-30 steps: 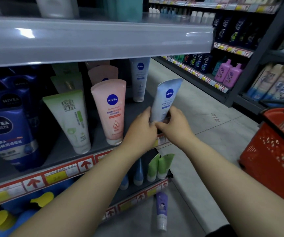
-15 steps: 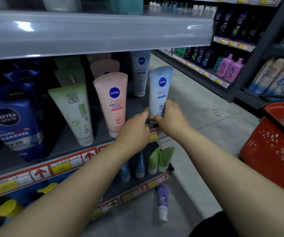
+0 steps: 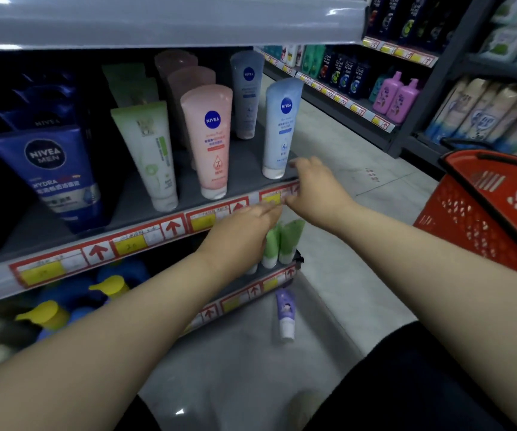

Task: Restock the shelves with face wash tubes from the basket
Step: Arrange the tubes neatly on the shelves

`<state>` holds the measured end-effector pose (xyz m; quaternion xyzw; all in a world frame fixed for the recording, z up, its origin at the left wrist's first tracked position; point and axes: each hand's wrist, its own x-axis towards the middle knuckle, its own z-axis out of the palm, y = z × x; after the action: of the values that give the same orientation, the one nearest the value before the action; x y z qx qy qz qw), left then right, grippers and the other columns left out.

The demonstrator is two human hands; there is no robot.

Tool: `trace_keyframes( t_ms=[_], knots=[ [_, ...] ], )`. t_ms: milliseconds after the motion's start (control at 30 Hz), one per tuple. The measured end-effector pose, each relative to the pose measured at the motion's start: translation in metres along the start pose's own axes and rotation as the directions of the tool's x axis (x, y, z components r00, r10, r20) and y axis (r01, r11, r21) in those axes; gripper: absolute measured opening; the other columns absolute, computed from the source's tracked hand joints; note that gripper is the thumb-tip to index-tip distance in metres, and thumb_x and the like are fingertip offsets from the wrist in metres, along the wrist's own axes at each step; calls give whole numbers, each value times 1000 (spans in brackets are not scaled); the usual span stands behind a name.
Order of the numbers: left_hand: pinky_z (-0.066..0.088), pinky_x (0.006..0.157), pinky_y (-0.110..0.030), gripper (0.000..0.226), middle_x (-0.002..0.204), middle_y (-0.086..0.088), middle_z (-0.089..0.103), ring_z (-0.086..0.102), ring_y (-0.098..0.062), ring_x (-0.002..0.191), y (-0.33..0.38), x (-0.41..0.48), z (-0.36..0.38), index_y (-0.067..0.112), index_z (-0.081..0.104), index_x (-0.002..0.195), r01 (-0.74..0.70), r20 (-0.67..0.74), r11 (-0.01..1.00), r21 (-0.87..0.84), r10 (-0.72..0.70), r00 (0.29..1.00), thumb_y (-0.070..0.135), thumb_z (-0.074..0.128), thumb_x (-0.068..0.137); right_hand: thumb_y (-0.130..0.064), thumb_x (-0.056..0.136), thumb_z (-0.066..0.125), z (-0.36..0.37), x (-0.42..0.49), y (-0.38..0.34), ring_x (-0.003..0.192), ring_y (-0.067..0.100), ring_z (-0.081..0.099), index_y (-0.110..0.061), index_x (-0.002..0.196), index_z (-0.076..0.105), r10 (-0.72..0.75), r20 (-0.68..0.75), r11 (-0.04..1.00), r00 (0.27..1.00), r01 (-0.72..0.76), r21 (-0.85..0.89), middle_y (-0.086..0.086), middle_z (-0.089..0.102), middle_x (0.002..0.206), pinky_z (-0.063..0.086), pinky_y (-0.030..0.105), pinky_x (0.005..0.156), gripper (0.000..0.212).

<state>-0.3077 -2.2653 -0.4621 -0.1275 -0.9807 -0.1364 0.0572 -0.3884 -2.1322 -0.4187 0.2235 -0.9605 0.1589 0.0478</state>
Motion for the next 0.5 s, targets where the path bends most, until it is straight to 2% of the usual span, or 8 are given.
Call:
trace_keyframes(
  t_ms=[167, 333, 433, 500],
  knots=[
    [22, 114, -29, 64, 159, -2, 16, 21, -19, 145, -8, -34, 7, 17, 19, 151, -21, 145, 993, 117, 4, 989, 8, 42, 92, -19, 82, 65, 27, -45, -24, 125, 34, 41, -3, 131, 44, -64, 154, 997, 986, 71, -37, 18, 44, 132, 34, 35, 105, 55],
    [34, 108, -31, 65, 157, 1, 21, 26, -17, 143, -15, -71, 8, 19, 19, 151, 45, 181, 994, 100, -63, 981, 8, 44, 92, -17, 81, 65, 64, -83, -47, 118, 32, 46, -7, 129, 46, -110, 262, 991, 959, 126, -42, 15, 47, 126, 39, 39, 100, 53],
    [27, 113, -29, 63, 157, -2, 21, 24, -17, 144, -18, -93, 18, 15, 21, 151, 63, 243, 994, 88, -82, 966, 6, 41, 92, -15, 84, 59, 85, -105, -46, 117, 33, 46, -7, 128, 46, -85, 332, 989, 940, 121, -89, 15, 49, 123, 41, 42, 99, 47],
    [31, 113, -32, 59, 155, -6, 27, 29, -19, 142, -24, -104, 34, 12, 27, 148, 60, 291, 993, 106, -89, 952, 5, 42, 91, -15, 86, 56, 97, -116, -42, 118, 33, 45, -6, 128, 46, -38, 356, 987, 934, 91, -134, 15, 48, 125, 42, 41, 98, 44]
  ],
)
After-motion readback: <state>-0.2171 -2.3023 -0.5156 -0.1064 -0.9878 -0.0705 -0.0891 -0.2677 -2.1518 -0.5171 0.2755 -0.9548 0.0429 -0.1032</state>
